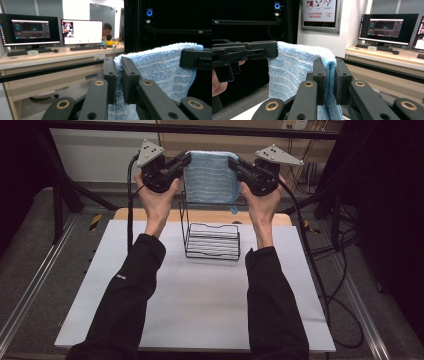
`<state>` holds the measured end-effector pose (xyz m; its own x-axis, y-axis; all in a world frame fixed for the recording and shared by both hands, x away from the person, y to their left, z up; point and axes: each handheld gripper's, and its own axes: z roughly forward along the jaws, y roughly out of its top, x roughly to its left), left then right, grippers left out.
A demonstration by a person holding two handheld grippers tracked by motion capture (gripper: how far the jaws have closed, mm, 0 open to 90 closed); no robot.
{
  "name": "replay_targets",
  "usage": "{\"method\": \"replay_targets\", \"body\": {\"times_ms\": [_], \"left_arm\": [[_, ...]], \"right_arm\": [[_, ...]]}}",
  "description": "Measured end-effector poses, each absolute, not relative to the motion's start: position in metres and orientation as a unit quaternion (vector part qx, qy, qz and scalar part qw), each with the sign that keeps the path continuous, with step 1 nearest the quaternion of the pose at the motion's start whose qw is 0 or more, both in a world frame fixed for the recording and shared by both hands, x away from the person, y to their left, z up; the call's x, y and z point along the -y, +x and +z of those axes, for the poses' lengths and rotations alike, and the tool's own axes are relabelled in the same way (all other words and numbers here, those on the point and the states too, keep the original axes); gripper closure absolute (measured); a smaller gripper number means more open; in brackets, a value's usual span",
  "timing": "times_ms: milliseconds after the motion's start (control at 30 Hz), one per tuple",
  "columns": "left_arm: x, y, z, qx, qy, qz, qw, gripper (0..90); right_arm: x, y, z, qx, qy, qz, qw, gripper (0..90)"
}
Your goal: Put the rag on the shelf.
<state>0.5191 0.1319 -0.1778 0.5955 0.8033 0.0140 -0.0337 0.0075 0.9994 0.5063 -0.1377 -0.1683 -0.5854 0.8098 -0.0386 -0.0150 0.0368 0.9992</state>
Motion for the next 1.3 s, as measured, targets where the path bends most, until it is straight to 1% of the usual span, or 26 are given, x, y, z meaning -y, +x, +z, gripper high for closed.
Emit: {"method": "replay_targets", "body": {"times_ms": [333,667,1300], "left_arm": [[-0.132,0.517,-0.199,-0.301,0.647,0.317,0.624,82.8],[-0.133,0.514,-0.218,-0.299,0.666,0.302,0.613,82.7],[-0.138,0.495,-0.222,-0.272,0.691,0.284,0.606,82.2]], "right_arm": [[0.143,0.504,-0.191,-0.647,0.321,0.617,0.313,81.9],[0.146,0.501,-0.211,-0.658,0.33,0.605,0.303,81.7],[0.151,0.481,-0.221,-0.675,0.32,0.599,0.287,80.7]]}}
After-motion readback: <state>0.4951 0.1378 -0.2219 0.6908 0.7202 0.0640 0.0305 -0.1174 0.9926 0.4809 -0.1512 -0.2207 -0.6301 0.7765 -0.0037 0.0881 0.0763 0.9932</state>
